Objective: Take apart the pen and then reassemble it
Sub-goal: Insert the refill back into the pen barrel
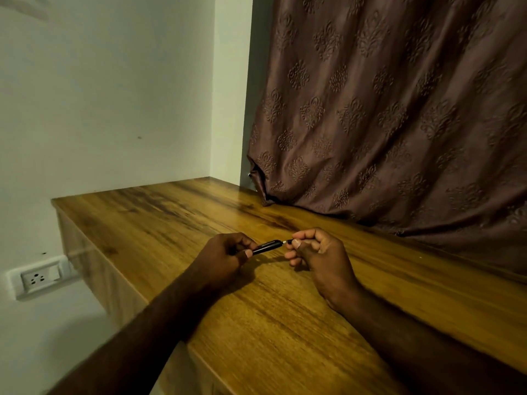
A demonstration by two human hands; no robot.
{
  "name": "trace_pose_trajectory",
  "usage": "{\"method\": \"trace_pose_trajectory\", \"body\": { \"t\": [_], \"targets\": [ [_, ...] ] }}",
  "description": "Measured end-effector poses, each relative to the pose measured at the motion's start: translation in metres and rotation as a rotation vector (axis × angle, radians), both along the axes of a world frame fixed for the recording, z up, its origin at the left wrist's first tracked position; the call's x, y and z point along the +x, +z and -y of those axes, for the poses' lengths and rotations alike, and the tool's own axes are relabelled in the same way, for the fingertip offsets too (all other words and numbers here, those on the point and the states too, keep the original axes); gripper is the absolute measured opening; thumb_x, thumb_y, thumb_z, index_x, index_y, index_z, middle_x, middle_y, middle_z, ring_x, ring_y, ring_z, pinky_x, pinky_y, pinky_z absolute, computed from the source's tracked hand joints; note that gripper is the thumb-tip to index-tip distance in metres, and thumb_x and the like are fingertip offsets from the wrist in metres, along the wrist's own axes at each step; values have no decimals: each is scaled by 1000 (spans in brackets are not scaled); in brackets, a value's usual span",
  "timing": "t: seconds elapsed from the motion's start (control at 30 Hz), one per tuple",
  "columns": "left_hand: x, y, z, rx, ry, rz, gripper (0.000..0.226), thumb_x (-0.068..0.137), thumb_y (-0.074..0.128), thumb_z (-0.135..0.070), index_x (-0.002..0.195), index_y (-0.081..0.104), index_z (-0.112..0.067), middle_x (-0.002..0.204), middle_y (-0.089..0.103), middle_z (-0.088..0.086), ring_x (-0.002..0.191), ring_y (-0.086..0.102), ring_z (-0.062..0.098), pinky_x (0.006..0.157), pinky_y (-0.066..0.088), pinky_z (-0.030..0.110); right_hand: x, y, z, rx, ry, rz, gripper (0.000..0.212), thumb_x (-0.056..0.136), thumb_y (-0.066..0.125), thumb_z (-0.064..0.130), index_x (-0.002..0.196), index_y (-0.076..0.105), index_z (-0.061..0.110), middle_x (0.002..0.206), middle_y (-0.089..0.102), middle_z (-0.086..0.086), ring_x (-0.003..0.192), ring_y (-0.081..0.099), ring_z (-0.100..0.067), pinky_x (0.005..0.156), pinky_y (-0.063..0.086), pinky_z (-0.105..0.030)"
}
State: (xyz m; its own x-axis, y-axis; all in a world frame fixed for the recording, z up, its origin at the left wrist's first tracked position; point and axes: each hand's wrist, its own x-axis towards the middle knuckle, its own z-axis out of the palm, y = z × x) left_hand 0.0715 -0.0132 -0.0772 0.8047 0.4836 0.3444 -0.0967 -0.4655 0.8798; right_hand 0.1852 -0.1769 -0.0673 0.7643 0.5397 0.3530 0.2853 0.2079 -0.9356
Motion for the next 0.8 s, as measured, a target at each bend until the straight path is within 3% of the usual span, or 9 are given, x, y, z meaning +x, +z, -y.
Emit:
{"method": "trace_pose_trajectory", "body": {
  "t": [0.53, 0.7, 0.8],
  "targets": [
    [0, 0, 0, 41, -17, -4, 26, 86, 63, -2, 78, 70, -26, 67, 65, -3, 54, 57, 2, 57, 47, 25, 0, -1, -1, -55, 78, 32, 9, 91, 56, 0, 91, 61, 8, 76, 69, -10, 54, 62, -13, 48, 48, -25],
    [-1, 1, 7, 16, -37, 8, 13, 87, 61, 1, 89, 70, -7, 69, 64, 1, 52, 57, 0, 49, 46, 15, 1, -1, 0, -106, 115, -10, 6, 94, 55, 7, 93, 60, 4, 73, 67, -11, 49, 54, -18, 41, 39, -25],
    [1, 0, 7, 80, -30, 18, 11, 86, 62, 1, 91, 70, -5, 69, 64, -2, 51, 55, -7, 51, 44, 10, 2, -3, -1, -144, 123, 18, 8, 95, 54, 10, 92, 60, 6, 70, 66, -11, 47, 53, -18, 42, 37, -25]
  ]
}}
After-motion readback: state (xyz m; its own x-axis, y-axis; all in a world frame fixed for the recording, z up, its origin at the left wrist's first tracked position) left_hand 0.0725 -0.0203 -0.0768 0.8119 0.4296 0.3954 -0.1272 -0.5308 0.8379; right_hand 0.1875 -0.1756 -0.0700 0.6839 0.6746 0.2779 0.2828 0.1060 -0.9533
